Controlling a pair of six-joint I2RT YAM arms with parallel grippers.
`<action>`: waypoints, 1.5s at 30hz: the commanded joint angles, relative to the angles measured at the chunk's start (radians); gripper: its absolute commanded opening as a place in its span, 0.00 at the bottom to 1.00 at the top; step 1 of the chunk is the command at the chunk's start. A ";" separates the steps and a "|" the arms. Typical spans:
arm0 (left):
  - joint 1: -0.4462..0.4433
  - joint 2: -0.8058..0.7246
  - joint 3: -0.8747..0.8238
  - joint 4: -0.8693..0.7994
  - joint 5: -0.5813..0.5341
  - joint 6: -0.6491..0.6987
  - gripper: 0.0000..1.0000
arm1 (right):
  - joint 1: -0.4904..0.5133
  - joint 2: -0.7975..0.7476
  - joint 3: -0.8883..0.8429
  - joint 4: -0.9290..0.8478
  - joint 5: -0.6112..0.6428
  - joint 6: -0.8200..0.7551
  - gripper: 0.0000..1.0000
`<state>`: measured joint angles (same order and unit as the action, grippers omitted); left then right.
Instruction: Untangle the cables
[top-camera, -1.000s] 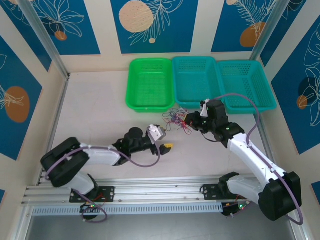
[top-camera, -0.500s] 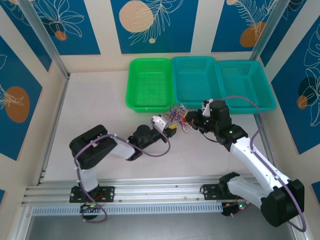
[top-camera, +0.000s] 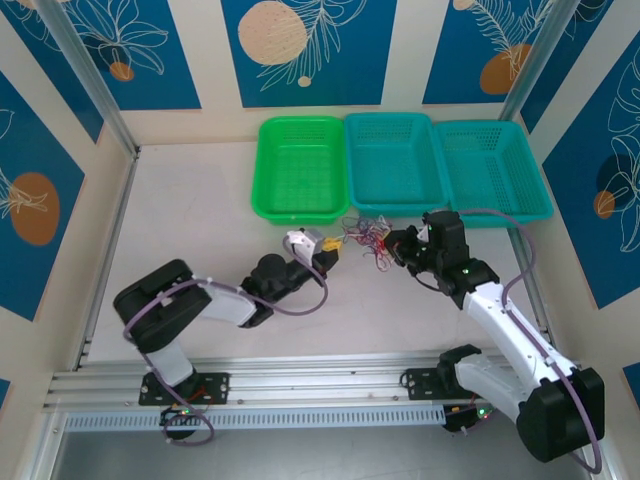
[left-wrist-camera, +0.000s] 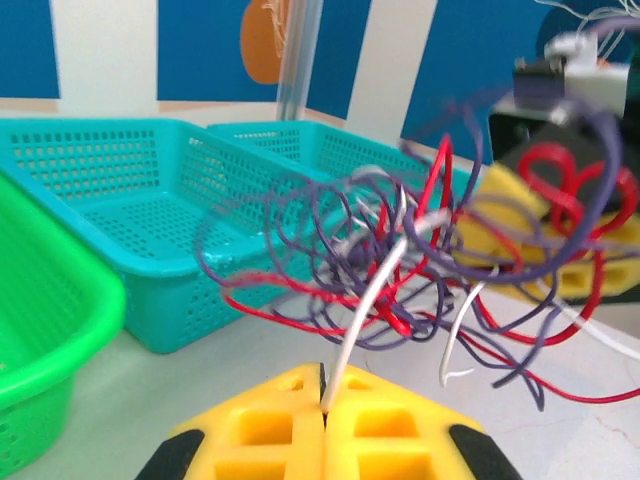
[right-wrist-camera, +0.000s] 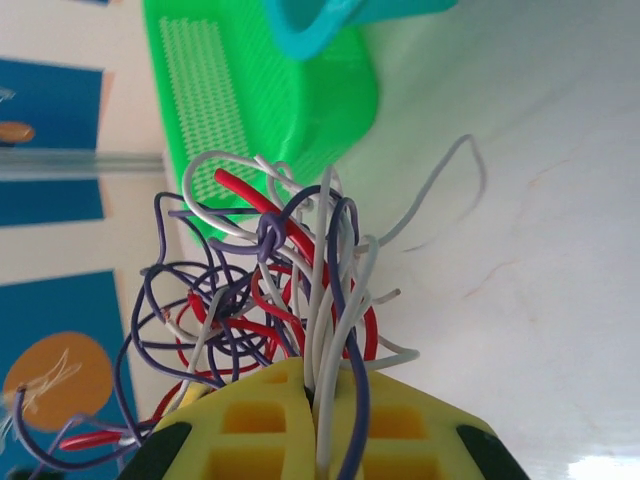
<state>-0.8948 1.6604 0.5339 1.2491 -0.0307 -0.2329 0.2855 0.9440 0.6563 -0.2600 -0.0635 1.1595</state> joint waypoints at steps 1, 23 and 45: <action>0.021 -0.149 -0.048 -0.102 -0.109 -0.049 0.00 | -0.045 -0.034 -0.071 -0.116 0.126 0.005 0.10; 0.068 -0.495 -0.034 -0.778 -0.083 0.012 0.00 | 0.323 0.056 0.004 0.009 0.331 -0.604 0.74; 0.267 -0.897 -0.091 -1.162 -0.309 -0.204 0.00 | 0.386 0.726 0.257 -0.204 0.691 -0.387 0.52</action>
<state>-0.6895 0.8761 0.4641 0.2028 -0.2447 -0.3618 0.7044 1.6650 0.9157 -0.3271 0.5346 0.6510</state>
